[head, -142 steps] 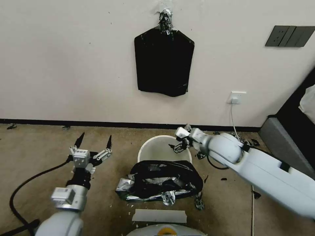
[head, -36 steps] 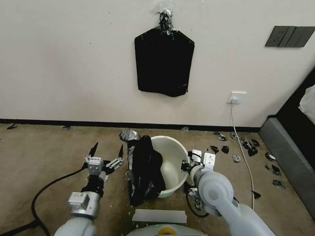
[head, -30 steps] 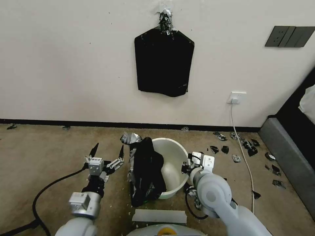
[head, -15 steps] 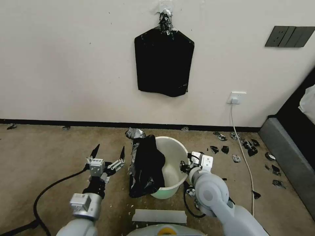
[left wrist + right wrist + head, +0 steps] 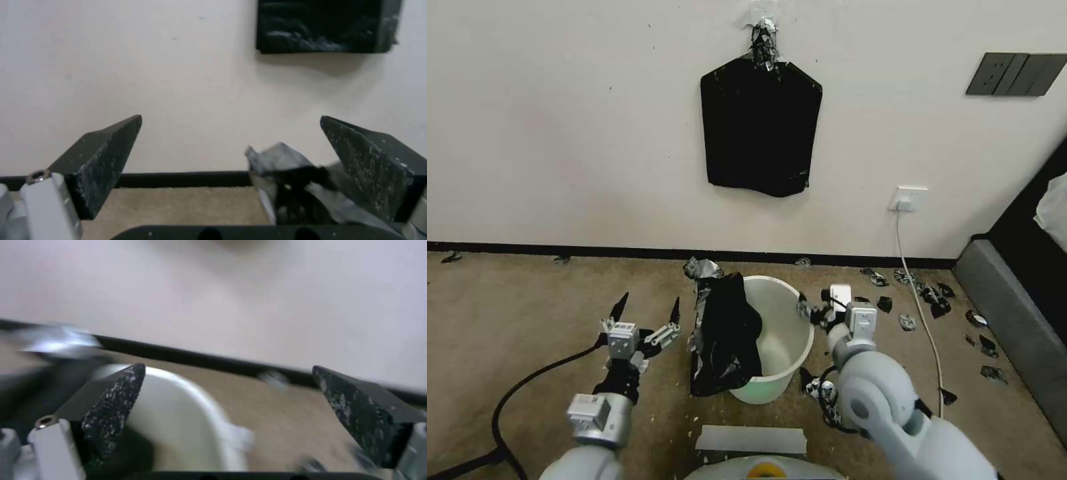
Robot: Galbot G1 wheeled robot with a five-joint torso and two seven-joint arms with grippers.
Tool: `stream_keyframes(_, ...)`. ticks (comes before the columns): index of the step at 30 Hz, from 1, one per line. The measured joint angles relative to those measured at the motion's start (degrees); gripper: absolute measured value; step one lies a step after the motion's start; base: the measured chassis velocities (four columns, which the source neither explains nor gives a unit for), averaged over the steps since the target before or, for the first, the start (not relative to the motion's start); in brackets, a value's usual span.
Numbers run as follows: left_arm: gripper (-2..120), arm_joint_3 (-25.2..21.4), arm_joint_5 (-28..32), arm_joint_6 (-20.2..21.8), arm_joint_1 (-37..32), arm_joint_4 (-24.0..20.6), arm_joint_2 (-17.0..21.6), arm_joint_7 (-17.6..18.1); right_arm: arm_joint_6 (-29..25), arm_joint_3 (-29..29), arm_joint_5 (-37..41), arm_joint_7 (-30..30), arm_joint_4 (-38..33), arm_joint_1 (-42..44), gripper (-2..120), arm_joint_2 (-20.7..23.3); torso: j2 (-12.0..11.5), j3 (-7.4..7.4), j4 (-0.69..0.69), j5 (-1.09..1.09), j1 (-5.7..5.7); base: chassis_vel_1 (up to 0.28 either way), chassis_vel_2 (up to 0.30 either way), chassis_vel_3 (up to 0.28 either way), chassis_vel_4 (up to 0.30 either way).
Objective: Place a trash bag onto the trash bin.
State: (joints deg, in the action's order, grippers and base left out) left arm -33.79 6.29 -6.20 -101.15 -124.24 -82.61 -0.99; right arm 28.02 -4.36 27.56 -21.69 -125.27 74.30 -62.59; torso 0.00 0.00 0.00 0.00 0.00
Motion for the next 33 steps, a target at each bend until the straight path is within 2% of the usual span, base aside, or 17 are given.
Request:
stream_keyframes(2, 100, -0.23, 0.01, 0.27, 0.13, -0.2, -0.15, 0.44, -0.36, 0.0, -0.18, 2.3, -0.27, 0.14, 100, 0.18, 0.0, 0.0, 0.0, 0.01, 0.0, 0.0, 0.0, 0.0, 0.0)
stream_keyframes(4, 100, -0.98, 0.01, 1.43, 0.44, -1.03, -0.71, 2.13, -1.51, 0.7, -0.13, 10.1, -0.7, 0.22, 100, 0.56, 0.0, 0.0, 0.01, -0.01, 0.0, 0.0, 0.0, 0.0, 0.0)
stream_keyframes(6, 100, -1.11, 0.01, 1.63, 0.47, -1.21, -0.82, 2.45, -1.6, 1.04, 0.2, 11.09, -0.71, 0.13, 100, 0.57, 0.0, 0.0, 0.0, 0.0, 0.0, 0.0, 0.0, 0.0, 0.0)
stream_keyframes(9, 100, -2.11, 0.02, 2.73, 0.41, -2.4, -1.27, 4.26, -0.51, 4.95, 2.38, 14.37, -0.32, -1.98, 100, 0.44, 0.0, 0.0, 0.0, -0.01, 0.0, 0.0, 0.0, 0.0, 0.0)
stream_keyframes(11, 100, -2.43, 0.02, 2.92, 0.28, -2.69, -1.29, 4.56, 0.42, 6.96, 2.44, 14.43, 0.24, -3.18, 100, 0.14, 0.0, 0.0, 0.01, 0.0, 0.0, 0.0, 0.0, 0.0, 0.0)
stream_keyframes(13, 100, -2.7, 0.02, 3.32, 0.09, -3.24, -2.15, 5.16, 4.41, 13.67, 1.83, 10.28, 2.39, -7.61, 100, -1.22, 0.0, 0.0, 0.01, 0.0, 0.0, 0.0, 0.0, 0.0, 0.0)
stream_keyframes(14, 100, -2.7, 0.02, 3.32, 0.09, -3.24, -2.15, 5.16, 4.41, 13.67, 1.83, 10.28, 2.39, -7.61, 100, -1.22, 0.0, 0.0, 0.01, 0.0, 0.0, 0.0, 0.0, 0.0, 0.0)
stream_keyframes(16, 100, -2.72, -0.14, 3.57, -0.06, -3.33, -3.37, 5.89, 7.55, 17.49, 1.8, 6.58, 4.9, -10.71, 100, -3.47, 0.0, 0.0, 0.01, -0.01, 0.0, 0.0, 0.0, 0.0, 0.0)
stream_keyframes(21, 100, -2.57, -0.31, 3.74, -0.06, -3.04, -3.65, 6.12, 8.81, 18.09, 5.0, 4.3, 6.46, -12.43, 100, -5.04, 0.0, 0.0, 0.01, -0.01, 0.0, 0.0, 0.0, 0.0, 0.0)
stream_keyframes(25, 100, -2.34, -0.37, 4.19, 0.16, -2.81, -3.74, 6.16, 10.06, 18.96, 5.69, 5.37, 7.3, -13.29, 100, -5.32, 0.0, 0.0, 0.0, -0.01, 0.0, 0.0, 0.0, 0.0, 0.0)
stream_keyframes(33, 100, -2.0, -0.71, 4.36, 0.12, -2.32, -3.95, 6.16, 10.49, 21.56, 2.3, 5.98, 9.58, -15.09, 100, -6.15, 0.0, 0.0, 0.01, 0.0, 0.0, 0.0, 0.0, 0.0, 0.0)
